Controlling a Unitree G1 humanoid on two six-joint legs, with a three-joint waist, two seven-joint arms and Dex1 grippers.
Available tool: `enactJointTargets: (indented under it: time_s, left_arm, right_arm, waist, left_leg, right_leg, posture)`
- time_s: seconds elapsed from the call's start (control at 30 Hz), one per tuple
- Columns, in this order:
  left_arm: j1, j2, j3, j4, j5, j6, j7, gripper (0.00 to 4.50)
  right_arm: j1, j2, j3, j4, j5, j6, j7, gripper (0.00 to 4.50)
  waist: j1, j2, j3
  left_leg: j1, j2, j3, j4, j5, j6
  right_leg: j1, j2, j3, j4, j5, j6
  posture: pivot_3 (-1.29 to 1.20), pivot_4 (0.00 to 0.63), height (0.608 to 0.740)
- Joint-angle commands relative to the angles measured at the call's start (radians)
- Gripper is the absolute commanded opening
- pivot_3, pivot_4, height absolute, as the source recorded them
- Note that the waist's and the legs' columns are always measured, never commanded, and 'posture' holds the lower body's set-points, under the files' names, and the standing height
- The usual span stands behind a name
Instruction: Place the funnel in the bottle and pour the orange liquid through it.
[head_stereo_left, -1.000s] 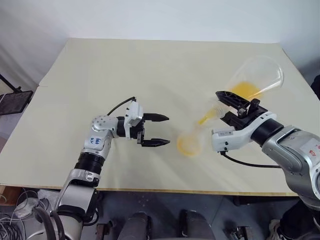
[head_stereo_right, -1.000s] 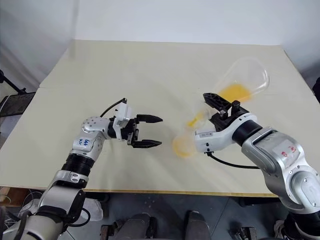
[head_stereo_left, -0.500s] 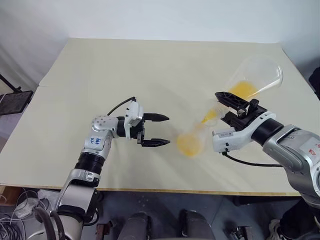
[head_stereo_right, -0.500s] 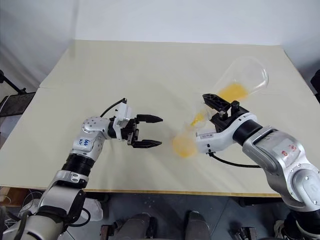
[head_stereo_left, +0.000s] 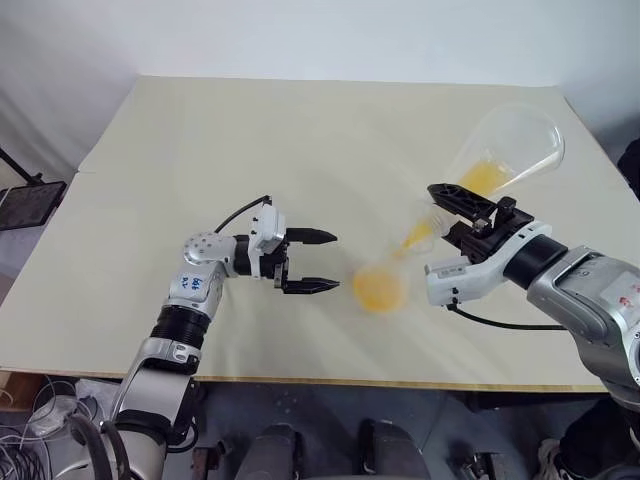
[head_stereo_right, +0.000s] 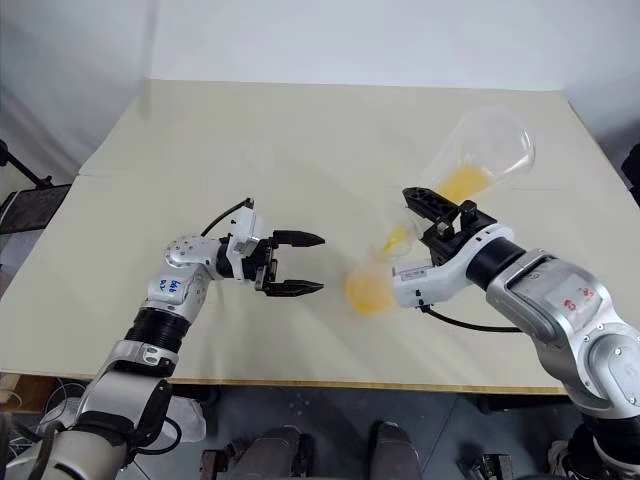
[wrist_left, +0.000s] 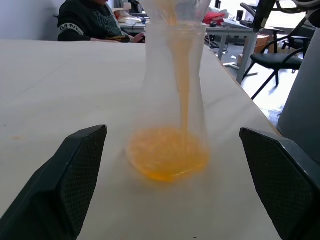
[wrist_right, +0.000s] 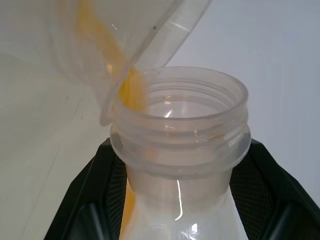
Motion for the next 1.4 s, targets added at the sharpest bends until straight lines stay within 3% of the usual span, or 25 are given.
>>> enactJointTargets:
  time_s: [0.03, 1.4]
  left_arm:
    - [-0.030, -0.007, 0.016, -0.010, -0.003, -0.014, -0.004, 4.50]
    - [-0.051, -0.021, 0.018, 0.024, 0.002, -0.036, -0.002, 4.50]
  right_arm:
    - [-0.019, -0.012, -0.049, -0.015, -0.007, -0.014, -0.010, 2.45]
    - [-0.080, -0.022, -0.069, 0.041, -0.028, -0.150, -0.054, 2.45]
  waist:
    - [0.000, 0.000, 0.000]
    - [0.000, 0.000, 0.000]
  left_leg:
    - [0.000, 0.000, 0.000, 0.000, 0.000, 0.000]
    - [0.000, 0.000, 0.000, 0.000, 0.000, 0.000]
  right_leg:
    - [0.000, 0.000, 0.000, 0.000, 0.000, 0.000]
    - [0.000, 0.000, 0.000, 0.000, 0.000, 0.000]
  posture:
    - [0.00, 0.150, 0.740]
    - [0.00, 0.150, 0.740]
